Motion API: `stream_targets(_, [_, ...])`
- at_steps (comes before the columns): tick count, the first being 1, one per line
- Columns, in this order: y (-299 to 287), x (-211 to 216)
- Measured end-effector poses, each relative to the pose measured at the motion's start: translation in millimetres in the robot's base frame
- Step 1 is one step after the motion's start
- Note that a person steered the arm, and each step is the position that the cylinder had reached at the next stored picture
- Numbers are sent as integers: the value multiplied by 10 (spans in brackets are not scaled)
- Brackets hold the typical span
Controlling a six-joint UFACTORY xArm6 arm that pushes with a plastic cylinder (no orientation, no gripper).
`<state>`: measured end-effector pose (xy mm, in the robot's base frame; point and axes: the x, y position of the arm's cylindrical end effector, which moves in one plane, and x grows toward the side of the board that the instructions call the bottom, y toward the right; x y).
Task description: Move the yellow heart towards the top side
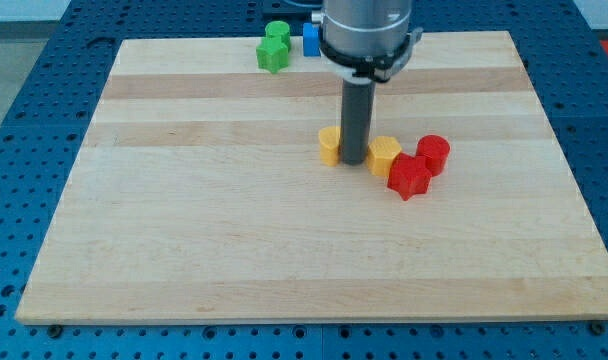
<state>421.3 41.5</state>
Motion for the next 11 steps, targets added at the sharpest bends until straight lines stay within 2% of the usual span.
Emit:
stream_targets(1, [-111,97])
stream_targets(2, [-195,438])
stream_targets(3, [-269,213])
stream_targets(4, [-259,-369])
stream_targets(5, [-240,-749])
stream_targets(6, [-240,-545])
stream_targets(7, [-350,-162])
stream_targets(8, [-838,-99])
stream_targets(10, [-882,-687])
stream_targets(11, [-882,-356])
